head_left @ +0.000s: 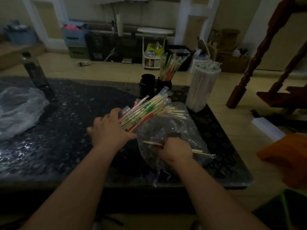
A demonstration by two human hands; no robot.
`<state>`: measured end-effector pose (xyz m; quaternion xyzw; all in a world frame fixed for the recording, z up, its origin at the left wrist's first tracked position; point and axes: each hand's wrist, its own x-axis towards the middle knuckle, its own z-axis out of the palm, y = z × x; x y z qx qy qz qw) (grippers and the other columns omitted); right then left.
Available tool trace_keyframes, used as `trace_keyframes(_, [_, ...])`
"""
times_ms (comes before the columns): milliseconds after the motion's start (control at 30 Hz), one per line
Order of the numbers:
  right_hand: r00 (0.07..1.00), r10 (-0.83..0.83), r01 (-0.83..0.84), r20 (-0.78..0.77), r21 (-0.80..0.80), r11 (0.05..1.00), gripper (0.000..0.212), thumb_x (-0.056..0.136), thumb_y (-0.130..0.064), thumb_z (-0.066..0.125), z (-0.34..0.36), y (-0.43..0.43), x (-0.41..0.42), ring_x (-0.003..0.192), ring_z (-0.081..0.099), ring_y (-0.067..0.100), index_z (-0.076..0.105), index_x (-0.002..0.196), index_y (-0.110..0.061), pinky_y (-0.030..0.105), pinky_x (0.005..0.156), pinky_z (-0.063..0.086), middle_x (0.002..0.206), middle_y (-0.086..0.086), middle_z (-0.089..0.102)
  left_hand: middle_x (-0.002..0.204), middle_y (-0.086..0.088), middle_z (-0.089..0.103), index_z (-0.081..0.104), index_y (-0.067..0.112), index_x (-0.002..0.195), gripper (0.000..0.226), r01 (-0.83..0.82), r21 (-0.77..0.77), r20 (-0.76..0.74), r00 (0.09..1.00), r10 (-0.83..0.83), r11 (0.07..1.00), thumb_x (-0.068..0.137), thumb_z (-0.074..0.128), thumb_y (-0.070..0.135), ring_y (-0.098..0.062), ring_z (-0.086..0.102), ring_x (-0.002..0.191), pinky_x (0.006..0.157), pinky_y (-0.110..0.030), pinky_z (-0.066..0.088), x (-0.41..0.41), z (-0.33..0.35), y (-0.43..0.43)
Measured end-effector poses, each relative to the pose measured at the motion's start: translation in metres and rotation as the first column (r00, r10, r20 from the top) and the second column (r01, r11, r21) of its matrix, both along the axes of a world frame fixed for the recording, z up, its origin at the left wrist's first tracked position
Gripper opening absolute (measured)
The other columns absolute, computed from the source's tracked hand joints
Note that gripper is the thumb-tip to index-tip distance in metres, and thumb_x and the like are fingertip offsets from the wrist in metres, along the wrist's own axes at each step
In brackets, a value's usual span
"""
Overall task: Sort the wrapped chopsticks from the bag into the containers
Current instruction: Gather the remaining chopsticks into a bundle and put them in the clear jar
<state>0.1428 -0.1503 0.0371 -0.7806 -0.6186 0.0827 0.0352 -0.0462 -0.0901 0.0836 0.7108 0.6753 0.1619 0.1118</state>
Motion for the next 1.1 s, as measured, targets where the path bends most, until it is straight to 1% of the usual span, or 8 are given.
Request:
trace_keyframes(200, [0.988,0.135,-0.145,0.08,0.144,0.979,0.029,0.087,-0.048,0.052,0.031,-0.014,-0.004,0.091,0.064,0.029,0.064,0.089,-0.021,0.031,0.066,0.039,0.093,0.004,0.067,0.133,-0.002,0.054,0.03,0.037,0.139,0.096,-0.01,0.015,0.008,1.0,0.01,1.0,0.061,0.08,0.063,-0.033,0.042,0.121,0.095,-0.05,0.034,-0.008,-0.003,-0.004])
trace_keyframes(333, [0.96,0.2,-0.254,0.194,0.321,0.912,0.026,0.085,-0.044,0.056,0.051,-0.016,-0.01,0.088,0.064,0.028,0.067,0.09,-0.021,0.03,0.064,0.034,0.09,0.002,0.068,0.14,-0.005,0.05,0.021,0.037,0.15,0.112,-0.05,0.021,-0.02,0.999,0.05,0.999,0.059,0.081,0.063,-0.034,0.039,0.127,0.098,-0.052,0.034,-0.011,-0.003,-0.001])
trace_keyframes(467, [0.935,0.176,-0.316,0.308,0.5,0.806,0.028,0.062,-0.042,0.074,0.055,-0.013,-0.014,0.048,0.058,0.026,0.061,0.055,-0.018,0.024,0.051,0.022,0.051,0.0,0.057,0.143,-0.005,0.046,0.019,0.035,0.151,0.112,-0.057,0.023,-0.075,0.996,0.058,0.998,0.061,0.081,0.06,-0.034,0.037,0.129,0.098,-0.051,0.034,-0.012,-0.002,0.001])
trace_keyframes(533, [0.939,0.15,-0.309,0.308,0.571,0.76,0.029,0.057,-0.041,0.075,0.059,-0.011,-0.016,0.041,0.052,0.024,0.058,0.05,-0.018,0.023,0.052,0.019,0.044,-0.001,0.052,0.142,-0.003,0.047,0.023,0.036,0.149,0.104,-0.047,0.029,-0.084,0.995,0.049,0.998,0.065,0.079,0.059,-0.033,0.038,0.127,0.096,-0.05,0.034,-0.013,-0.002,0.002])
trace_keyframes(667, [0.949,0.195,-0.314,0.248,0.674,0.668,0.024,0.071,-0.04,0.059,0.059,-0.004,-0.017,0.053,0.053,0.027,0.056,0.056,-0.021,0.028,0.058,0.024,0.055,0.0,0.056,0.138,-0.002,0.049,0.029,0.037,0.145,0.094,-0.012,0.055,-0.058,0.998,0.015,0.998,0.067,0.075,0.063,-0.032,0.04,0.123,0.095,-0.048,0.033,-0.014,-0.004,0.003])
trace_keyframes(800, [0.956,0.223,-0.29,0.191,0.737,0.611,0.018,0.079,-0.034,0.065,0.053,0.004,-0.014,0.07,0.049,0.024,0.057,0.072,-0.019,0.032,0.068,0.023,0.075,0.001,0.055,0.14,0.001,0.047,0.028,0.038,0.143,0.095,0.01,0.051,-0.073,0.997,-0.006,0.999,0.065,0.078,0.061,-0.031,0.039,0.124,0.096,-0.049,0.033,-0.017,-0.008,0.006])
trace_keyframes(967, [0.944,0.256,-0.304,0.208,0.85,0.43,0.028,0.088,-0.039,0.059,0.052,0.006,-0.011,0.086,0.047,0.023,0.063,0.08,-0.013,0.033,0.075,0.028,0.09,0.004,0.062,0.134,0.002,0.051,0.032,0.039,0.136,0.09,0.005,0.029,-0.124,0.992,-0.001,1.0,0.063,0.081,0.057,-0.03,0.042,0.121,0.092,-0.047,0.034,-0.02,-0.011,0.011])
trace_keyframes(1100, [0.971,0.143,-0.238,0.193,0.862,0.448,0.028,0.088,-0.042,0.057,0.053,0.007,-0.01,0.085,0.039,0.02,0.065,0.087,-0.015,0.029,0.073,0.02,0.097,0.007,0.056,0.132,0.003,0.052,0.033,0.039,0.135,0.089,0.022,0.054,-0.138,0.99,-0.014,0.998,0.061,0.081,0.057,-0.029,0.042,0.12,0.091,-0.046,0.034,-0.021,-0.014,0.014])
